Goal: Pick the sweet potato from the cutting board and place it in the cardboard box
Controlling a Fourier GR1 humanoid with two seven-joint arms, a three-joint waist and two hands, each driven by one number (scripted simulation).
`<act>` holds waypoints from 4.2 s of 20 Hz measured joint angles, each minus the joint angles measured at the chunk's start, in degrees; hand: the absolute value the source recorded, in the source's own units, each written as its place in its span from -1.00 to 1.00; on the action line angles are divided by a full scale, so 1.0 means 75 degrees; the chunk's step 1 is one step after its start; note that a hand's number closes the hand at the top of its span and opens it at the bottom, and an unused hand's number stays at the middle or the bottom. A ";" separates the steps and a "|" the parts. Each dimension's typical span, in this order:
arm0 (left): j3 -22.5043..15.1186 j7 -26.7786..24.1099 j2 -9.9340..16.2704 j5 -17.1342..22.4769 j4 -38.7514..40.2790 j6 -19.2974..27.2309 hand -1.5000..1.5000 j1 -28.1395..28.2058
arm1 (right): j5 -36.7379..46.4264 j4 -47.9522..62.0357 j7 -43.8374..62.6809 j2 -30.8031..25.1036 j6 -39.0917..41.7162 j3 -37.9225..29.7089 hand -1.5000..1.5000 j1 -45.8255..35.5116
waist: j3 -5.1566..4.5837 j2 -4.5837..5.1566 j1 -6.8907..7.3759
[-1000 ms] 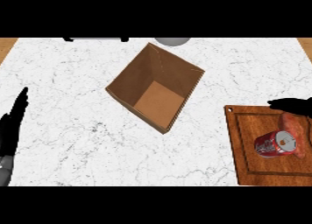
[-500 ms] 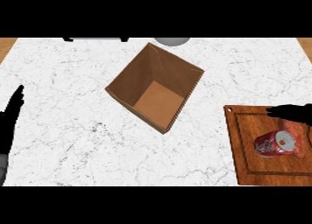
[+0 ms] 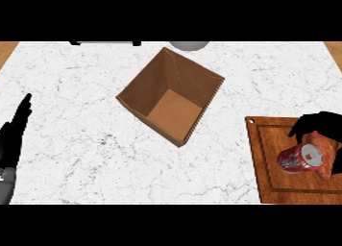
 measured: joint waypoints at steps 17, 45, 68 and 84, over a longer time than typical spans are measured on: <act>0.0260 0.0238 -0.0105 -0.0197 -0.0278 -0.0111 0.00 0.0226 | 0.0173 -0.2026 0.4244 0.0937 -0.1325 -0.1431 1.00 -0.0067 | 0.0025 -0.0050 -0.0192; 0.0588 0.0013 -0.0313 -0.0507 -0.0038 -0.0524 0.00 0.0018 | -0.1177 -0.6035 0.8937 0.4044 0.0138 -0.1738 1.00 -0.2332 | 0.0049 0.0036 0.0041; 0.0544 0.0023 -0.0642 -0.0823 -0.0107 -0.0705 0.00 -0.0303 | -0.2360 0.0707 0.8601 0.5687 -0.2561 -0.0866 -1.00 -0.5197 | 0.0047 0.0112 0.0424; 0.0872 -0.0058 -0.0568 -0.0847 0.0137 -0.0773 0.00 -0.0336 | -0.4284 0.1386 0.6091 0.5635 -0.3962 -0.2177 -1.00 -0.5470 | 0.0053 0.0091 0.0201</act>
